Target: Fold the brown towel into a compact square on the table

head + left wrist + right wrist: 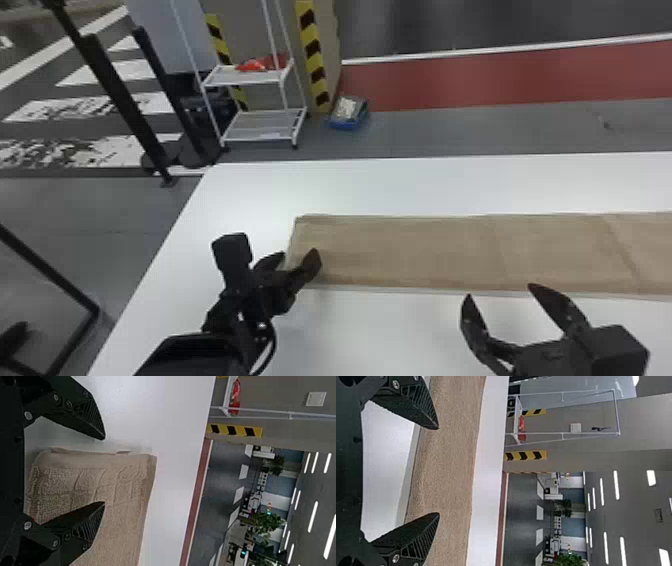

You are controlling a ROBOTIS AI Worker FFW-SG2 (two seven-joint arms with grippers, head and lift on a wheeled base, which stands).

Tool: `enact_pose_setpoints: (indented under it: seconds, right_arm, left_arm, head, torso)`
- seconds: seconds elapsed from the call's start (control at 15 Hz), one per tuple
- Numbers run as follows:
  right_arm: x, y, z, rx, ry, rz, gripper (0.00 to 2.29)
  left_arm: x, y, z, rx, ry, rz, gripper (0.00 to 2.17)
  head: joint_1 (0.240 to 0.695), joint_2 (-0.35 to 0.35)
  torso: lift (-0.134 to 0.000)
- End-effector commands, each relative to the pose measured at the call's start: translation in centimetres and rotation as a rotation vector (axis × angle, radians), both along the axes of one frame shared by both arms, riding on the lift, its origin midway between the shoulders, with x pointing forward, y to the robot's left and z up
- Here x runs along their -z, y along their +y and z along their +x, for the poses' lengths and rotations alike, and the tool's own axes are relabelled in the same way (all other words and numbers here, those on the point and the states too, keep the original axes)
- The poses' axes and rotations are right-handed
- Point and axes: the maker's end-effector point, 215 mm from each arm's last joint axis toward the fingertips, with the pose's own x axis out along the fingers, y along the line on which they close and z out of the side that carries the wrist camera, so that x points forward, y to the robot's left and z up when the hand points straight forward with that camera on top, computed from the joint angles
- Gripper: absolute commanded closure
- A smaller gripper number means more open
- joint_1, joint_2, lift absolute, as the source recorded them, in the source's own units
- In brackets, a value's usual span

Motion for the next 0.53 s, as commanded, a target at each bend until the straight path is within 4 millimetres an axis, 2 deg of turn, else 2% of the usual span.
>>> enact_pose_setpoints:
  seconds: [0.0, 0.07, 0.13, 0.27, 0.33, 0.4, 0.47]
  right_arm:
    - [0.0, 0.2, 0.0, 0.003, 0.002, 0.008, 0.11]
    - [0.0, 0.2, 0.0, 0.003, 0.002, 0.008, 0.11]
    - [-0.1, 0.1, 0.1, 0.003, 0.000, 0.006, 0.11]
    - [0.0, 0.2, 0.0, 0.003, 0.002, 0.008, 0.11]
    - [0.0, 0.2, 0.0, 0.003, 0.002, 0.008, 0.11]
    - [0.0, 0.1, 0.0, 0.003, 0.002, 0.006, 0.11]
    - [0.0, 0.1, 0.0, 0.003, 0.002, 0.006, 0.11]
  left_arm:
    - [0.1, 0.2, -0.3, 0.011, 0.001, -0.005, 1.22]
    - [0.4, 0.3, -0.5, 0.009, 0.013, -0.007, 1.66]
    - [0.8, 0.4, -0.7, 0.009, 0.028, -0.007, 1.92]
    - [0.7, 0.4, -0.9, 0.024, 0.025, -0.012, 1.95]
    - [0.8, 0.3, -1.3, 0.029, 0.035, -0.015, 2.15]
    - [1.1, 0.3, -1.8, 0.042, 0.050, -0.024, 2.14]
    - [0.5, 0.3, -1.8, 0.059, 0.039, -0.028, 2.14]
  head:
    - [0.695, 0.237]
    - [0.695, 0.234]
    - [0.695, 0.236]
    - [0.695, 0.239]
    - [0.695, 0.241]
    - [0.695, 0.240]
    - [0.695, 0.240]
  torso:
    - [-0.119]
    - [-0.119]
    - [-0.119]
    - [-0.119]
    - [-0.119]
    - [-0.119]
    - [-0.119]
